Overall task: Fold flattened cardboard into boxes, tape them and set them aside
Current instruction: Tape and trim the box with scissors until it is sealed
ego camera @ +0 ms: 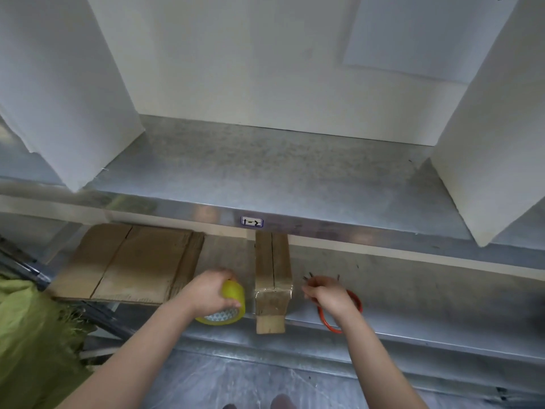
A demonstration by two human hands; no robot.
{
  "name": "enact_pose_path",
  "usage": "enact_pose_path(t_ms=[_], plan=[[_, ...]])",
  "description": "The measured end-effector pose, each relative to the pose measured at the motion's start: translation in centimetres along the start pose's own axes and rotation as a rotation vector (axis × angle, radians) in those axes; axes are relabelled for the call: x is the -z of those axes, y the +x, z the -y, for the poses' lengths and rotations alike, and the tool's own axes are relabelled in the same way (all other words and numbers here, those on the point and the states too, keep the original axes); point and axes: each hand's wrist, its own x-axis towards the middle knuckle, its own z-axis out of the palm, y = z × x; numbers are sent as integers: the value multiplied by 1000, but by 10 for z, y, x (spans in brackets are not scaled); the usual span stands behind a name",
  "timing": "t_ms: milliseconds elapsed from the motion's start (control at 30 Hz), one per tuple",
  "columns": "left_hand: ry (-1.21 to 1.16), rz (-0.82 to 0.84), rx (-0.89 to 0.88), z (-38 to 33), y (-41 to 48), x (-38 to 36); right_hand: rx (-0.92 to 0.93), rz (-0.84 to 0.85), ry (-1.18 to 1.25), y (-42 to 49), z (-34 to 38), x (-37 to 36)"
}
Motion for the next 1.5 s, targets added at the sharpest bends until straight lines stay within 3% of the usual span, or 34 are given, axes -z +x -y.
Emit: enact_pose_path(t_ms=[367, 500, 567, 633, 700, 833, 967, 1167, 1267, 1500], plan=[[-24, -116, -94, -9, -11, -40, -19, -124, 118, -1, -13, -32], [45, -140, -102, -13, -14, -43, 156, -247, -7, -10, -19, -38], [37, -125, -119, -15, -15, -41, 236, -193, 102, -18, -17, -29], [15, -104, -114, -14, -14, -40, 262, -12, 277, -23, -12, -21], [-7, -102, -90, -13, -13, -40, 332, 75, 194, -26, -7, -22], [-35, -105, -45, -12, -11, -38, 416, 26, -70, -24, -3, -43], [-142, -154, -50, 0, -13, -22, 413, -56, -24, -17, -7, -44], [-279, -144, -105, 6, -22, -2, 340, -10, 126, -7, -9, -44], [-160, -59, -65, 9, -17, -2, 371, -5, 118, -5, -5, -47], [202, -113, -57, 8, -10, -5, 346, 25, 29, -7, 1, -42]])
